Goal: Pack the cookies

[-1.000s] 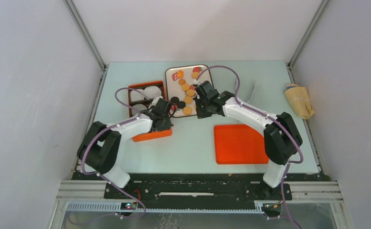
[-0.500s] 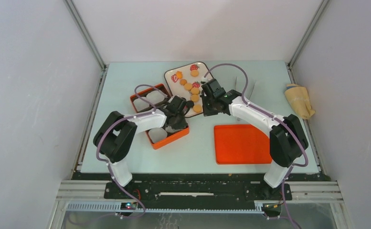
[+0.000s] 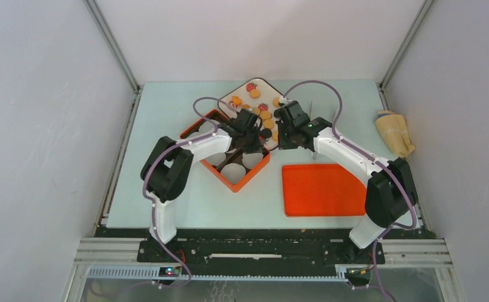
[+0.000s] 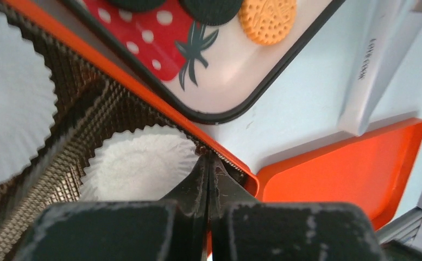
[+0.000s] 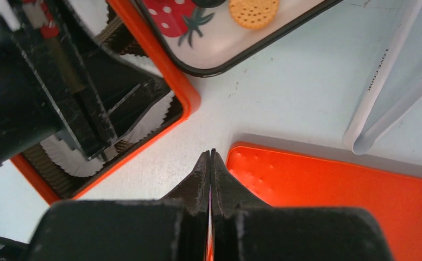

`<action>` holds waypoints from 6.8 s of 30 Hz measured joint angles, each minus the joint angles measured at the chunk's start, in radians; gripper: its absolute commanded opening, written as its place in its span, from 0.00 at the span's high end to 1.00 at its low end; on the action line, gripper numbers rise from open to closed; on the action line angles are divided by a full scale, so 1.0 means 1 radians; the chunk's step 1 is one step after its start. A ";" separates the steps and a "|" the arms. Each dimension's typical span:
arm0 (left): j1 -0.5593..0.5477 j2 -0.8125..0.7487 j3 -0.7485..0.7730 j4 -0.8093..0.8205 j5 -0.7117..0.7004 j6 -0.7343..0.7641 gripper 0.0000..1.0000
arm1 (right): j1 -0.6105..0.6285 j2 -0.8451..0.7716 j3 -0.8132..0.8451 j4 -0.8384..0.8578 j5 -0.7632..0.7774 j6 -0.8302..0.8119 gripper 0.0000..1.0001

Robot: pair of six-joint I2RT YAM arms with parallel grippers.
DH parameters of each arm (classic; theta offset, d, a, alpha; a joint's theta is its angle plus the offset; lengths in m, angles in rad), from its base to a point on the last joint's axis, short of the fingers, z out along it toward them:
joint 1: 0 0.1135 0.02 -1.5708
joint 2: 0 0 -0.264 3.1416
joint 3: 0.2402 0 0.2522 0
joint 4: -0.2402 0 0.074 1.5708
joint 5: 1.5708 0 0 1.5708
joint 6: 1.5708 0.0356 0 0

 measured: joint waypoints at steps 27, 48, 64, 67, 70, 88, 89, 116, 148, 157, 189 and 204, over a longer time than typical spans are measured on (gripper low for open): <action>0.532 -0.039 0.203 -0.159 -0.176 0.037 1.00 | -0.015 -0.034 -0.050 0.031 -0.059 0.016 1.00; 0.527 0.125 0.138 -0.184 -0.235 0.093 1.00 | -0.138 0.119 0.069 0.088 -0.095 0.042 1.00; 0.373 -0.166 -0.094 -0.236 -0.245 0.089 1.00 | -0.182 0.476 0.417 0.027 -0.147 0.024 1.00; 0.343 -0.213 -0.098 -0.262 -0.265 0.090 1.00 | -0.180 0.512 0.463 0.022 -0.185 0.009 1.00; 0.300 -0.303 -0.137 -0.286 -0.278 0.090 1.00 | -0.165 0.581 0.561 -0.036 -0.219 -0.013 1.00; 0.189 -0.705 -0.244 -0.349 -0.357 0.123 1.00 | -0.008 0.748 0.738 -0.117 -0.528 -0.073 1.00; 0.189 -0.705 -0.247 -0.349 -0.357 0.124 1.00 | -0.001 0.748 0.738 -0.118 -0.537 -0.075 1.00; 0.187 -0.719 -0.312 -0.281 -0.308 0.159 1.00 | 0.033 -0.044 0.167 -0.016 -0.129 -0.040 1.00; 0.180 -0.722 -0.311 -0.268 -0.294 0.177 1.00 | 0.038 0.164 -0.072 -0.095 -0.010 0.090 1.00; 0.180 -0.708 -0.311 -0.264 -0.293 0.177 1.00 | 0.006 0.240 0.085 -0.104 0.015 0.041 1.00; 0.179 -0.617 -0.229 -0.270 -0.278 0.186 1.00 | -0.166 0.632 0.830 -0.286 0.030 -0.031 0.96; 0.179 -0.603 -0.229 -0.275 -0.288 0.195 1.00 | -0.069 0.897 1.063 -0.252 -0.175 0.016 1.00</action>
